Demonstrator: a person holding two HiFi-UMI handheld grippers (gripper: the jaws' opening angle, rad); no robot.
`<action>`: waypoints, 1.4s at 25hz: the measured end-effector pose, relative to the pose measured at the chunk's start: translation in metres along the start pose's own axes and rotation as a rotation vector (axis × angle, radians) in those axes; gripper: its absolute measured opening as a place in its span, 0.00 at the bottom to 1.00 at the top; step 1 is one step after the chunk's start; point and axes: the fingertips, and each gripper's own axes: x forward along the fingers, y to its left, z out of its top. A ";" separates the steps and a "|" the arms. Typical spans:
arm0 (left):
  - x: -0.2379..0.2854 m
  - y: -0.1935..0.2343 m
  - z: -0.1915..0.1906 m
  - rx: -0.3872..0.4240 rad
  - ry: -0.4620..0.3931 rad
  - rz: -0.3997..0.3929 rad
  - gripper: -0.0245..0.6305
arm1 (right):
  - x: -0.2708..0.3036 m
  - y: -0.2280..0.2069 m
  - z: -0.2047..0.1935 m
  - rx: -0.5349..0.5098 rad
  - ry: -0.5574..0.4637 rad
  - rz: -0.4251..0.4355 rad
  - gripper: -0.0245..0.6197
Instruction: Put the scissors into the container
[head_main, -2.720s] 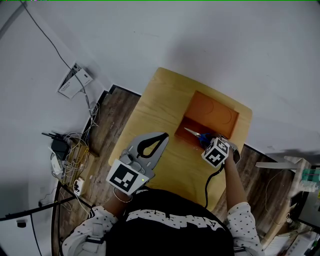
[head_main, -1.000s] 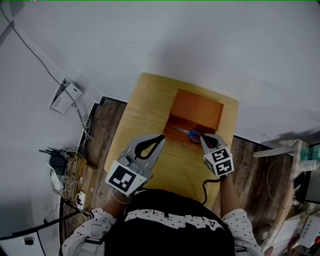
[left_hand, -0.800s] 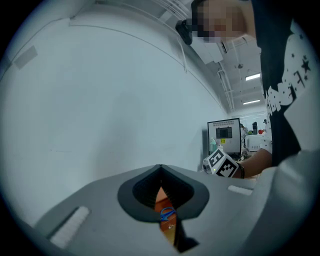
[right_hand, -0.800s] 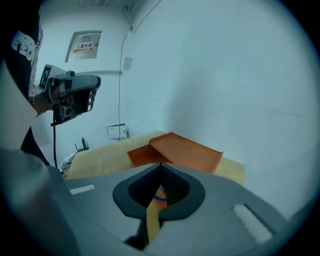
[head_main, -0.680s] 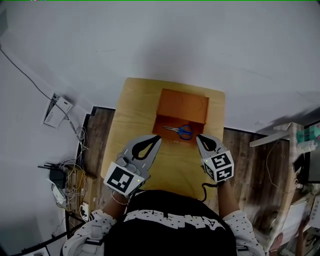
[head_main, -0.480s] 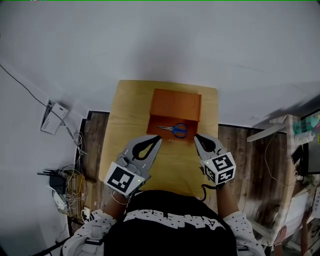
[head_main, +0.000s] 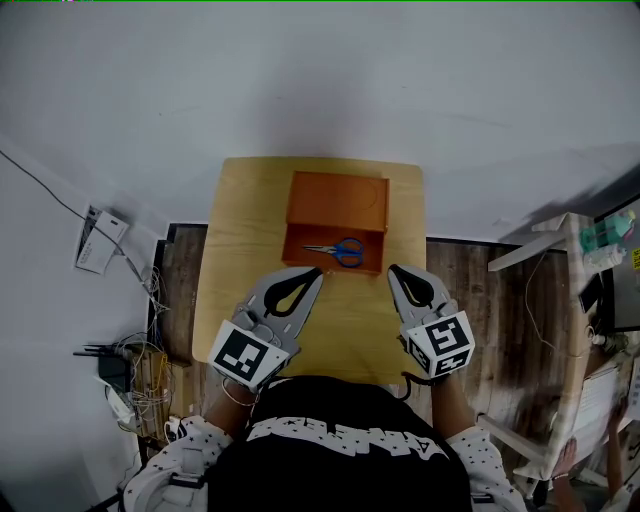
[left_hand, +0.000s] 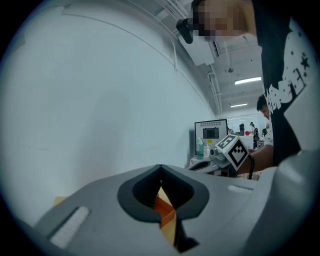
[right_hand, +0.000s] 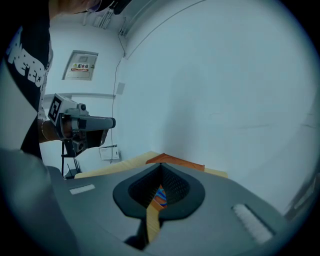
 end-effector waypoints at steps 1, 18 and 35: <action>0.000 -0.001 0.000 0.003 -0.011 -0.001 0.04 | -0.002 0.000 0.001 0.003 -0.004 -0.002 0.06; -0.012 -0.003 -0.002 -0.003 0.011 0.015 0.04 | -0.006 0.004 0.002 0.018 -0.018 -0.008 0.06; -0.025 0.008 -0.006 -0.016 0.012 0.057 0.04 | 0.006 0.014 0.001 0.012 -0.006 0.019 0.06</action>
